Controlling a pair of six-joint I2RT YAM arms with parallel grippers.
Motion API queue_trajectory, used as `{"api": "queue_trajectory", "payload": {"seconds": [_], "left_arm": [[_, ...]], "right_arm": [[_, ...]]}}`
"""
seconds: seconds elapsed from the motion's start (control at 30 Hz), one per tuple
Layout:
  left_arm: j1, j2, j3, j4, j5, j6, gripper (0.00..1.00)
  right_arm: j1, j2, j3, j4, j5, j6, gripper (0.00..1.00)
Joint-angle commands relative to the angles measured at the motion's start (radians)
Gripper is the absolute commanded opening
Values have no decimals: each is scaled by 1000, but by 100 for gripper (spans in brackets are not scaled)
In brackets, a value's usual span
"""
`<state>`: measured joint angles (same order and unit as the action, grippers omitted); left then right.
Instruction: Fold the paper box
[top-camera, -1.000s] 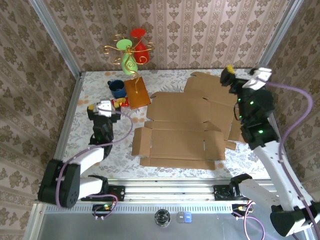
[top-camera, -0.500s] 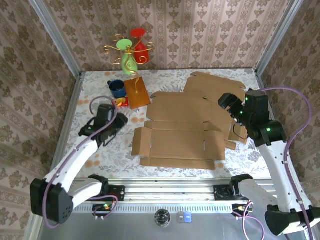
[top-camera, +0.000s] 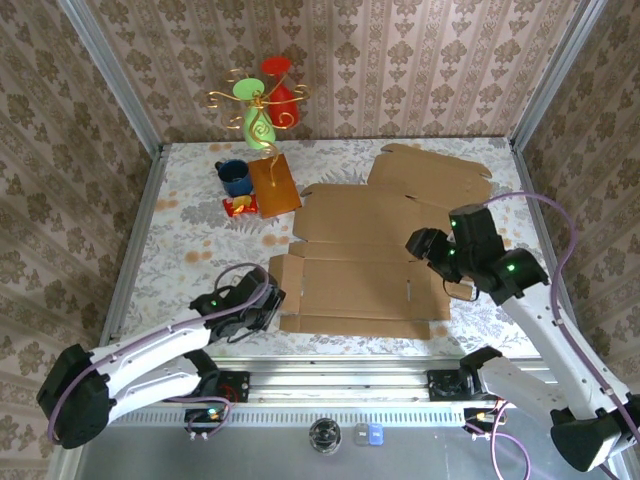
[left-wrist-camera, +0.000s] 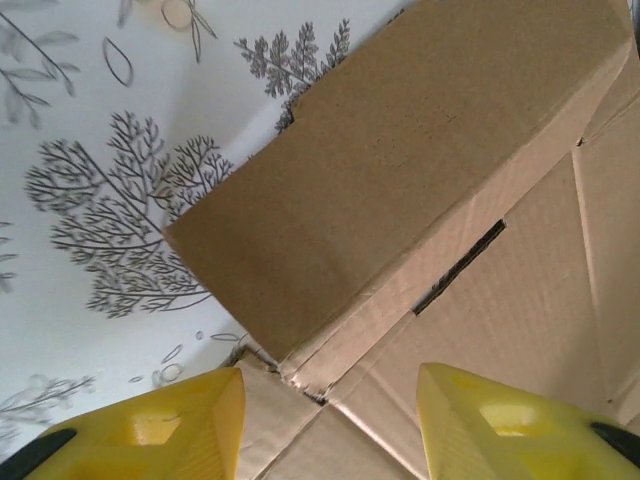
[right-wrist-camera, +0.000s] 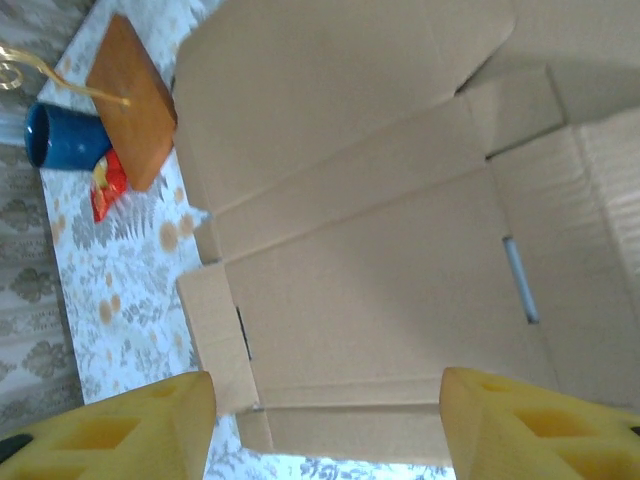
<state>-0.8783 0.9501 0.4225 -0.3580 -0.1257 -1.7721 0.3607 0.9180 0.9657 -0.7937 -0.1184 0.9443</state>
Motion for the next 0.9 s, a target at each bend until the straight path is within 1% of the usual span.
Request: {"api": "queue_trajectory", "payload": {"seconds": [0.0,0.27,0.5,0.57,0.67,0.87], "left_arm": [[-34,3,-39,137,-57,-137,50],[-68,23,-97,186,-80,-184,49],[-67,27,-125,207,-105,-177,44],[-67,30,-130,214,-114,-177,44],[-67,50,-158,293,-132,-171,41],[-67,118,-159,379,-127,-149,38]], "right_arm": [[17,-19,-41,66,-62,69,60],[23,-5,-67,84,-72,86,60],[23,-1,-94,114,-93,114,59],[23,-2,-95,114,-93,113,59],[23,-1,-104,121,-99,118,59],[24,-11,-136,137,-109,143,58]]}}
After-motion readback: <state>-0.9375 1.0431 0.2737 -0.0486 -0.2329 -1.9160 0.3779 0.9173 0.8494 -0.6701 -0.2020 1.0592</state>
